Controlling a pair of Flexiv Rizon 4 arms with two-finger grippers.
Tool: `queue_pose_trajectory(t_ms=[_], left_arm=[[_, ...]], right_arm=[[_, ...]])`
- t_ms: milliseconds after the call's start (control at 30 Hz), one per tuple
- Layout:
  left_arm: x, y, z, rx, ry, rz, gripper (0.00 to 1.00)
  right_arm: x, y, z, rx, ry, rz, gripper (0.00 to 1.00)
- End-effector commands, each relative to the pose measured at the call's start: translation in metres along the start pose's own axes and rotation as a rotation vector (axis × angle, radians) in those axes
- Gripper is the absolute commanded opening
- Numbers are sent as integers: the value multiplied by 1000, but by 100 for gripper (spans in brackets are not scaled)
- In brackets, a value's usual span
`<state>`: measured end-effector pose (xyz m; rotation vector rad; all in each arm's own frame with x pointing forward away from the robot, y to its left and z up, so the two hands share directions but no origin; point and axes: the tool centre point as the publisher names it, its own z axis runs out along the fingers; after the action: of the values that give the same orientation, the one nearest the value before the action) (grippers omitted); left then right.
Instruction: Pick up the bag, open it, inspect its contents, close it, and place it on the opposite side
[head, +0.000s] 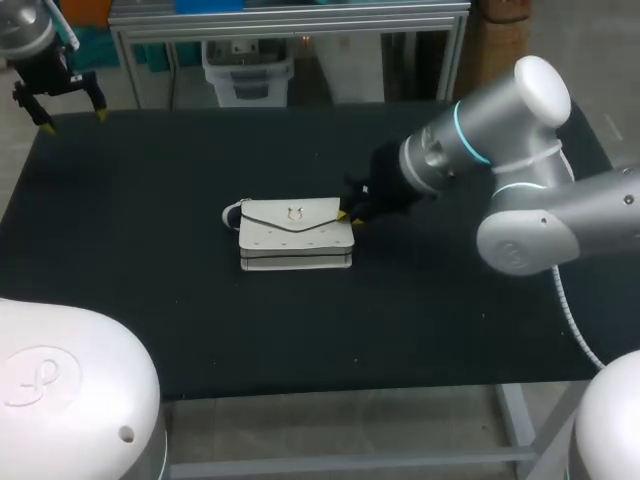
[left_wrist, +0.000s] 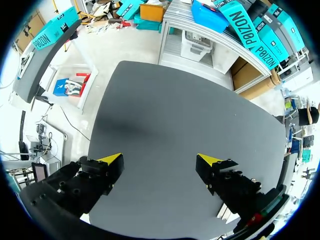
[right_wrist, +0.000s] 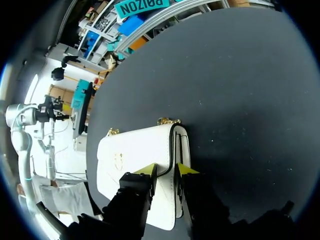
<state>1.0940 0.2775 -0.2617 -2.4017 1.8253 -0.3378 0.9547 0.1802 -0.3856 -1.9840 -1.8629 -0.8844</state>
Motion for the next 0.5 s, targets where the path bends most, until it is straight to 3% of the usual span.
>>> queue_pose_trajectory(t_ms=[33, 67, 200, 367, 500], left_arm=[[0, -1, 0, -1, 0, 0, 100], [0, -1, 0, -1, 0, 0, 100], [0, -1, 0, -1, 0, 0, 100], [0, -1, 0, -1, 0, 0, 100], [0, -1, 0, -1, 0, 0, 100]], right_arm=[[-3, -1, 6, 2, 43, -5, 9], [-2, -2, 7, 2, 43, -5, 9], [0, -5, 7, 3, 54, -16, 35], [2, -9, 3, -7, 103, -32, 36], [3, -10, 4, -4, 131, -36, 29]])
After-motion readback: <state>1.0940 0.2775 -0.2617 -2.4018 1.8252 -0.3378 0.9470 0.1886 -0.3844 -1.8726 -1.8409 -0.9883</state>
